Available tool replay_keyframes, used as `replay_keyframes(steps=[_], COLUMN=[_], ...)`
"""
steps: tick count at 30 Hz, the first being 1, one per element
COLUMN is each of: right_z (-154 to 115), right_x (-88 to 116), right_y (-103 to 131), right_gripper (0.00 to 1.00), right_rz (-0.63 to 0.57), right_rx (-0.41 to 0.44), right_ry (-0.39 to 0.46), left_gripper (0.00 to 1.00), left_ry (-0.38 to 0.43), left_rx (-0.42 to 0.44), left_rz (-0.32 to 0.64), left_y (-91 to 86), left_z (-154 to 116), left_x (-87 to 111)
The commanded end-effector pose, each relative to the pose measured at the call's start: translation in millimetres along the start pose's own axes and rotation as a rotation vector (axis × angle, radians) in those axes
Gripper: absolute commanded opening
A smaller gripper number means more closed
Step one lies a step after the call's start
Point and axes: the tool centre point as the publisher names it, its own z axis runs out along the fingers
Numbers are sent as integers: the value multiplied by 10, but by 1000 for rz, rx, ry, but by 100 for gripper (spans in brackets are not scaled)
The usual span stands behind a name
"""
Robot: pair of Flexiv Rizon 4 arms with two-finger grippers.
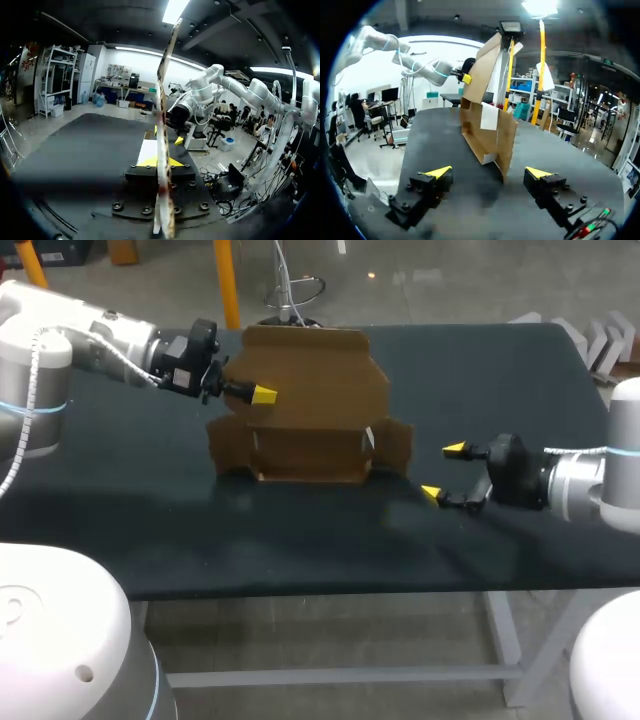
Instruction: Assemble the packaging by folding the flat box into shape, placing the metal phone stand inside, and closing the box properly
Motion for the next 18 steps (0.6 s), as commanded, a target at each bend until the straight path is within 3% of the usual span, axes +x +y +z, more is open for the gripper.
replay_keyframes(steps=[1, 11, 16, 17, 18], right_z=[171, 506, 661, 691, 729], right_x=[-124, -317, -361, -365, -379], right_y=[-15, -4, 12, 15, 14], right_gripper=[100, 100, 87, 80, 65], right_rz=[6, 32, 44, 45, 46], right_rx=[-4, -13, -19, -20, -18], right_ry=[12, 20, 25, 26, 24], left_gripper=[0, 0, 0, 0, 0], left_ry=[1, 1, 1, 1, 1], left_rx=[-3, -3, -3, -3, -3], left_rz=[-1, -1, -1, -1, -1], left_y=[17, 17, 17, 17, 17], left_z=[-2, -2, -2, -2, -2], left_x=[2, 2, 2, 2, 2])
